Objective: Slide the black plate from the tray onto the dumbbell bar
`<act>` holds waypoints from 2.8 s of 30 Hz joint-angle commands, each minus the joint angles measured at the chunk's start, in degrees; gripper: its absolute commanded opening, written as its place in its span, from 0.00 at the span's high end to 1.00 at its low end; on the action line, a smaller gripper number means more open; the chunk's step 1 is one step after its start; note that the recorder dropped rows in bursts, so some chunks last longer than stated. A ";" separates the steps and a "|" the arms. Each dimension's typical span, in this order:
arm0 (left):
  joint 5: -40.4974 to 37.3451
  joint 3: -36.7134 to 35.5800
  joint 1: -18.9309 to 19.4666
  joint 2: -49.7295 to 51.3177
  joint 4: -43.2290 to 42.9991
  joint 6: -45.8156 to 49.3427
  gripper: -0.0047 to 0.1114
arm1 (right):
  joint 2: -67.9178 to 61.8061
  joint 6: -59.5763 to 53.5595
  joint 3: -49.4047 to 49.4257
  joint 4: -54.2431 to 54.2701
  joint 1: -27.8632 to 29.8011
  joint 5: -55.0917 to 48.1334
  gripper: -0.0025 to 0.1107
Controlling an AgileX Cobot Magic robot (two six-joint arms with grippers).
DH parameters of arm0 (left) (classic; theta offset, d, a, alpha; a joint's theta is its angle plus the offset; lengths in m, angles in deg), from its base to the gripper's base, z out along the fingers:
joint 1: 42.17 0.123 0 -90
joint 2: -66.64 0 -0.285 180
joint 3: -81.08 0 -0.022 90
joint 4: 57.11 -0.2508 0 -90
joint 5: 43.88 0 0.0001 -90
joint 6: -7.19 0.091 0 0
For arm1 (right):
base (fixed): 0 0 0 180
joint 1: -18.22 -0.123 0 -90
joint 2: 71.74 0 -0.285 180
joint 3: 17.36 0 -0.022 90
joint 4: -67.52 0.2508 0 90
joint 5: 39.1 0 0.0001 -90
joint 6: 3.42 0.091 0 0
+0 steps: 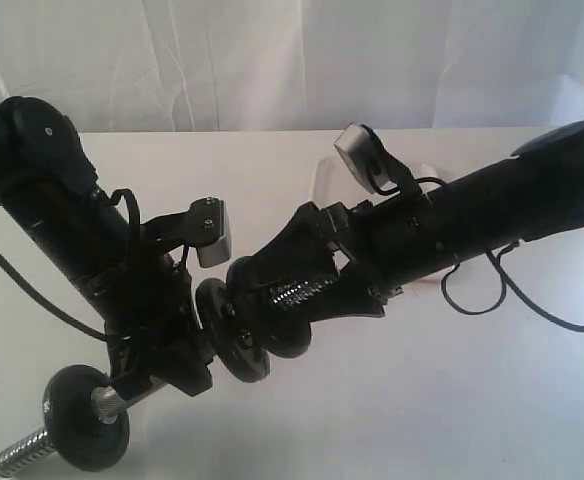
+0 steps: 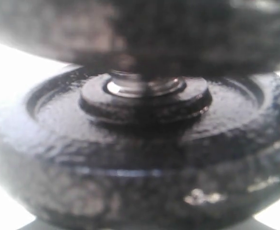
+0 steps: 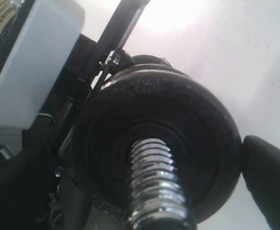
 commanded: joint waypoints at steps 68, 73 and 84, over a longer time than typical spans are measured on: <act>14.13 0.79 -0.05 3.36 4.05 -38.03 0.96 | 9.76 5.29 -3.61 0.71 7.03 -3.46 0.98; 16.16 0.79 -0.05 4.70 3.84 -42.90 0.96 | 11.40 5.29 -3.61 1.78 7.03 -3.46 0.98; 17.69 0.79 -0.05 8.18 3.58 -49.99 0.96 | 11.52 5.40 -3.61 2.62 7.03 -3.46 0.98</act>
